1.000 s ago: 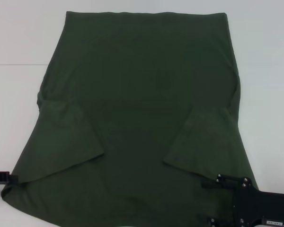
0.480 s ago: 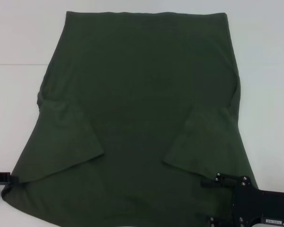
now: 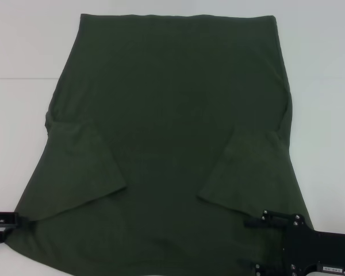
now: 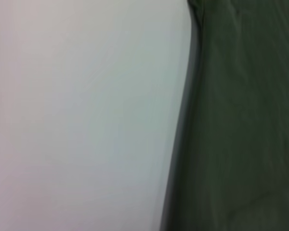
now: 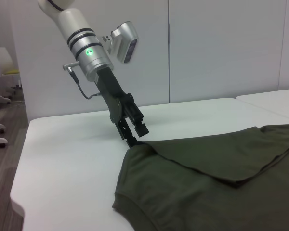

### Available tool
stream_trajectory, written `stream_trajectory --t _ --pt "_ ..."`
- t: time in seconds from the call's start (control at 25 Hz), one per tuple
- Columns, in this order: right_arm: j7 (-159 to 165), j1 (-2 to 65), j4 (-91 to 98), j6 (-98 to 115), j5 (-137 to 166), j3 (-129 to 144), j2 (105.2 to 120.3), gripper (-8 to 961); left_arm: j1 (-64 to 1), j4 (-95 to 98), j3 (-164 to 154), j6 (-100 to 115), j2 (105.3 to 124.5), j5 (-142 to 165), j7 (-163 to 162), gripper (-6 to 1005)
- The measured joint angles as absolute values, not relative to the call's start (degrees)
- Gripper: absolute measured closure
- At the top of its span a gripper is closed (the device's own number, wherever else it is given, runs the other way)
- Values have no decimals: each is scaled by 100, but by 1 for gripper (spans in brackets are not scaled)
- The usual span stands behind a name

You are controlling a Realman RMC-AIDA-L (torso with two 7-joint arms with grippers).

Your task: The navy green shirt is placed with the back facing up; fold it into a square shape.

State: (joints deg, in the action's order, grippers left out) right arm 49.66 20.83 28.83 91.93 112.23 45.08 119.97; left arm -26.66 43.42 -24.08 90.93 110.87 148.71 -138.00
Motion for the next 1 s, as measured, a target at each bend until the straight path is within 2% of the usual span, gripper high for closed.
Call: stream_trajectory --t 0.6,0.92,1.0 --pt "4966 2082 2837 9150 11223 4508 11997 166 -3004 4067 -2410 9112 11202 14833 -13769 149" --pt "4977 2082 2833 9202 11224 4503 11993 167 -2954 4223 -2567 8846 11278 14907 -13893 158" --pt "4983 2083 2833 9204 11224 4501 11989 167 -2955 4219 -2578 8830 11276 14931 -13901 219"
